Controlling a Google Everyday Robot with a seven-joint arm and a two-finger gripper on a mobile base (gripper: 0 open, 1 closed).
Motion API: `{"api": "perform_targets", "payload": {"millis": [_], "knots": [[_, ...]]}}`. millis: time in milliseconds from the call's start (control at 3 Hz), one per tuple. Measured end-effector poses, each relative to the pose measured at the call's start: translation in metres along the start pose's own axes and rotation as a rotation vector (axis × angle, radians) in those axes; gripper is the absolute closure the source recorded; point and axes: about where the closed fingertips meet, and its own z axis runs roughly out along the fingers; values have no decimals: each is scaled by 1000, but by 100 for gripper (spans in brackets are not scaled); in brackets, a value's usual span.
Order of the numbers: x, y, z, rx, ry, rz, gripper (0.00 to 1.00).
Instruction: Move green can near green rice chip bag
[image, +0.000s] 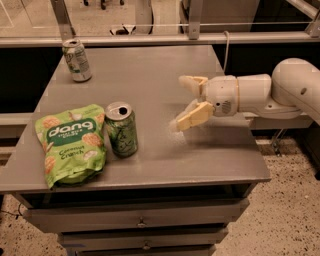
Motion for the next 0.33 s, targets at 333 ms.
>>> {"api": "perform_targets", "payload": {"millis": [333], "knots": [[0,0,1,-1,0,0,0]]}}
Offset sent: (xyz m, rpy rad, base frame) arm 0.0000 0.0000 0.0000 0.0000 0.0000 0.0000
